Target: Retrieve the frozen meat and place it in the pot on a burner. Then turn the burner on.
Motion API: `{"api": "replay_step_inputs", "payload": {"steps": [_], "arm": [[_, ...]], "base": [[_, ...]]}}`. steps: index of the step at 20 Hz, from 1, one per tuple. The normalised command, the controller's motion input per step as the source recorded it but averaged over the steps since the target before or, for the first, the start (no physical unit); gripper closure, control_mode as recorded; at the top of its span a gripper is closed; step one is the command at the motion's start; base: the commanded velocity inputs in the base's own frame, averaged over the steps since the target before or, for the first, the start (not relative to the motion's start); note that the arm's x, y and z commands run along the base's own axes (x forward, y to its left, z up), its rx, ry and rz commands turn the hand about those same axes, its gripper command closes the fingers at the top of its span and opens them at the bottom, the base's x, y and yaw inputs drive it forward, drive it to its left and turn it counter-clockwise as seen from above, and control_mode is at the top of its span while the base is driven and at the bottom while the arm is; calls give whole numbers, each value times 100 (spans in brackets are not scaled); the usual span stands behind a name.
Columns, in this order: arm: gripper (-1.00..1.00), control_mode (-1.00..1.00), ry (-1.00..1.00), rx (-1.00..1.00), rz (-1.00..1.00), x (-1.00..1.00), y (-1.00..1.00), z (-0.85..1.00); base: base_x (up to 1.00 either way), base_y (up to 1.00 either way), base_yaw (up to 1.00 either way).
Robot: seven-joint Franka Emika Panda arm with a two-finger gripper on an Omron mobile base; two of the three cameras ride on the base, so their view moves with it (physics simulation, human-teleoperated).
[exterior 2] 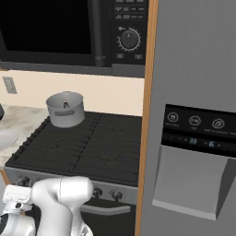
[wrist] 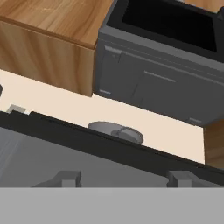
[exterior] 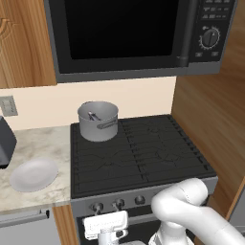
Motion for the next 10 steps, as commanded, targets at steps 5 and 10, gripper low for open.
{"api": "replay_step_inputs", "payload": {"steps": [5, 10], "arm": [[-100, -100, 0, 8, 0, -25, -43, -2], [-100, -100, 0, 9, 0, -20, -45, 0]], "base": [[0, 0, 0], [0, 0, 0]]}}
